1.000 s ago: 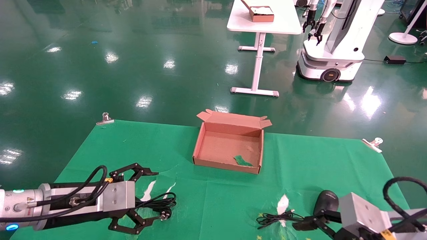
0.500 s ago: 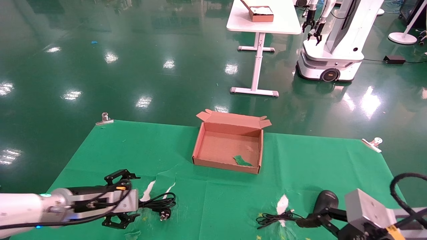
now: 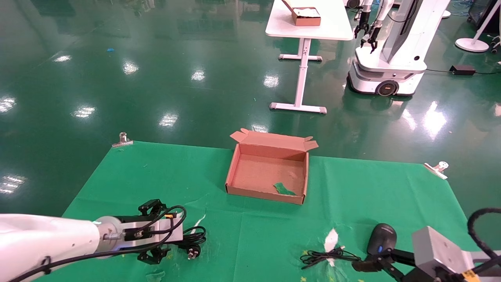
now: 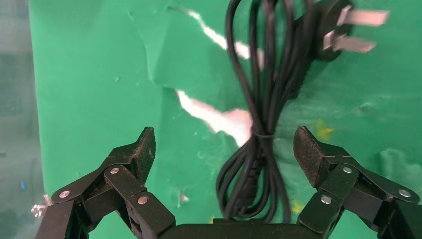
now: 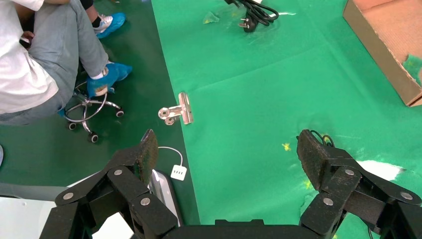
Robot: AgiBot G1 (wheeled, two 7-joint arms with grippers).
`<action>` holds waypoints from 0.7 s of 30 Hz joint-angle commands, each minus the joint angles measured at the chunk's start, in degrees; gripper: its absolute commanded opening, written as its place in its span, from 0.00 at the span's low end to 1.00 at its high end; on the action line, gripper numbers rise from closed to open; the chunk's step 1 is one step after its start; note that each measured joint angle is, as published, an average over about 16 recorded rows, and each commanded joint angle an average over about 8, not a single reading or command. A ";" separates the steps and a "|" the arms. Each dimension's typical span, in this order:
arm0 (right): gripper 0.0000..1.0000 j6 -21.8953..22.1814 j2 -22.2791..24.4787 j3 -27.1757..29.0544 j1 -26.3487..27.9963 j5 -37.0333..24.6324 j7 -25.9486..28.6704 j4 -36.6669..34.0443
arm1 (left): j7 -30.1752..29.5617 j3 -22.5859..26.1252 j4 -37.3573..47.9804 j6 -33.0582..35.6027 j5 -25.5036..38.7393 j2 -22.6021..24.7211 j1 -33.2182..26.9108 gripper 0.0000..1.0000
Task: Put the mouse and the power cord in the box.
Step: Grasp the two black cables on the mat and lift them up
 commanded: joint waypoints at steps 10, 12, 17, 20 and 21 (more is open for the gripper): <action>1.00 0.11 0.22 -0.22 -0.45 0.07 -0.05 0.04 | -2.59 0.73 1.39 -0.44 3.85 2.05 -0.07 1.00; 1.00 0.06 0.18 -0.40 -0.51 -0.17 -0.03 0.09 | -2.56 0.69 1.49 -0.62 3.81 2.07 -0.02 1.00; 1.00 -1.05 -0.34 -1.86 0.52 -3.03 0.60 0.13 | -2.33 0.59 1.63 -1.02 3.53 2.01 0.09 1.00; 1.00 -2.59 -1.23 -3.64 2.64 -6.90 1.36 -0.06 | -2.24 0.58 1.69 -1.09 3.47 2.00 0.10 1.00; 1.00 -3.16 -1.71 -4.35 3.60 -8.36 1.67 -0.21 | -2.22 0.58 1.71 -1.10 3.45 2.00 0.09 1.00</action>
